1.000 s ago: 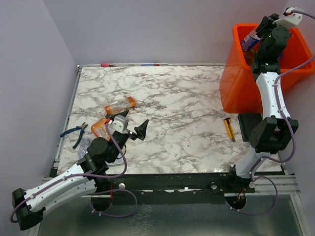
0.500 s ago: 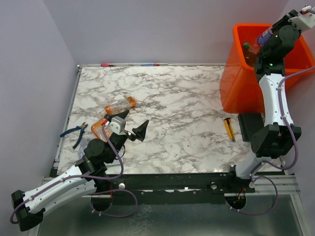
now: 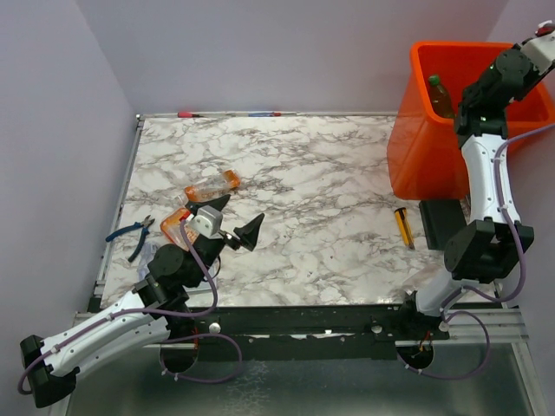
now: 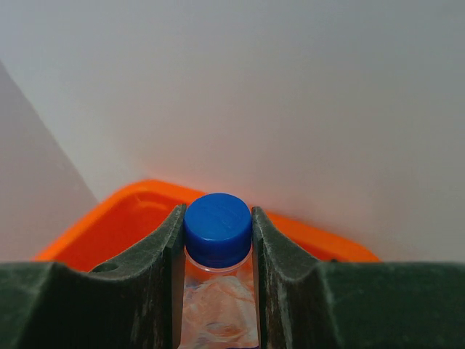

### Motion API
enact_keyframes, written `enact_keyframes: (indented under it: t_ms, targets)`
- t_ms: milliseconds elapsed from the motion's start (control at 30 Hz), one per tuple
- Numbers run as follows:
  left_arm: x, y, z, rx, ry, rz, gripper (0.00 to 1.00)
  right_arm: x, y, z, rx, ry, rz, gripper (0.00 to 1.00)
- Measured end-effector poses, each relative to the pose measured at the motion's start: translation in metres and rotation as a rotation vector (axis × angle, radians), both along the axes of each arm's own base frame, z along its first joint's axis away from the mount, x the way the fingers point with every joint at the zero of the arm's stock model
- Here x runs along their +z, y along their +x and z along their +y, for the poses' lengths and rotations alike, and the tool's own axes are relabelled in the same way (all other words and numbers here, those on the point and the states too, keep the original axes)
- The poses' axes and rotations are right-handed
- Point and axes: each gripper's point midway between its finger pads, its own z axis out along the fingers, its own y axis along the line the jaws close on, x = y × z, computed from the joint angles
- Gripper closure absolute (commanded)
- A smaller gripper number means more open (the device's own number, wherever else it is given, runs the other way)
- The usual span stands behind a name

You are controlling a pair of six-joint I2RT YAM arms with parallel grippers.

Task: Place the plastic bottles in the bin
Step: Place the plastic bottle in the trash bin, then pick up the plastic bottle at the center of the board.

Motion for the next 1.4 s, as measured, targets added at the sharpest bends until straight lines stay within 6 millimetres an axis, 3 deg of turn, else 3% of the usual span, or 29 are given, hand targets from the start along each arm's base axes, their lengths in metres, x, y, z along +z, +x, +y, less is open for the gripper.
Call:
enact_keyframes:
  t_ms: [167, 233, 267, 367, 400, 533, 633, 667, 833, 900, 1000, 1067, 1133, 1200, 1267, 1400]
  targets:
    - [0.000, -0.002, -0.003, -0.017, -0.002, 0.000, 0.01, -0.063, 0.007, -0.005, -0.014, 0.058, 0.178, 0.99]
    - [0.000, -0.002, -0.004, -0.023, -0.001, 0.001, 0.01, -0.079, 0.009, -0.004, -0.001, 0.085, 0.213, 0.92]
    - [0.000, -0.002, -0.004, -0.026, 0.000, 0.001, 0.01, -0.080, 0.009, -0.004, 0.007, 0.095, 0.209, 0.82]
    - [0.000, -0.004, -0.006, -0.038, 0.000, -0.001, 0.01, -0.080, 0.004, -0.002, 0.043, 0.130, 0.192, 0.36]
    - [0.000, -0.004, -0.007, -0.044, -0.002, -0.002, 0.01, -0.080, 0.003, 0.000, 0.059, 0.141, 0.185, 0.26]
    - [0.000, -0.005, -0.009, -0.056, -0.001, -0.004, 0.01, -0.089, 0.009, 0.014, 0.146, 0.190, 0.186, 0.12]
    - [-0.001, -0.005, -0.011, -0.064, 0.004, -0.001, 0.01, -0.079, 0.013, 0.023, 0.207, 0.212, 0.167, 0.06]
    - [-0.002, -0.005, -0.012, -0.066, 0.005, 0.001, 0.01, -0.067, 0.014, 0.028, 0.234, 0.216, 0.148, 0.04]
    - [-0.005, -0.004, -0.014, -0.067, 0.014, 0.009, 0.01, 0.025, 0.006, 0.062, 0.380, 0.185, -0.057, 0.00]
    - [-0.005, -0.004, -0.013, -0.064, 0.013, 0.009, 0.01, 0.058, -0.003, 0.088, 0.468, 0.169, -0.134, 0.00]
    - [-0.006, -0.002, -0.010, -0.042, 0.010, 0.014, 0.01, 0.093, -0.020, 0.150, 0.663, 0.152, -0.204, 0.00]
    - [-0.007, 0.001, -0.006, -0.014, 0.007, 0.023, 0.01, 0.105, -0.032, 0.200, 0.828, 0.143, -0.225, 0.00]
    - [-0.010, 0.005, 0.001, 0.030, 0.009, 0.036, 0.01, 0.101, -0.046, 0.247, 0.990, 0.142, -0.218, 0.00]
    - [-0.014, 0.011, 0.008, 0.082, 0.016, 0.055, 0.01, 0.081, -0.060, 0.287, 1.140, 0.154, -0.185, 0.00]
    - [-0.020, 0.016, 0.014, 0.135, 0.023, 0.082, 0.01, 0.048, -0.070, 0.320, 1.274, 0.175, -0.131, 0.01]
    - [-0.034, 0.029, 0.029, 0.266, 0.040, 0.164, 0.01, -0.049, -0.082, 0.378, 1.494, 0.250, 0.056, 0.03]
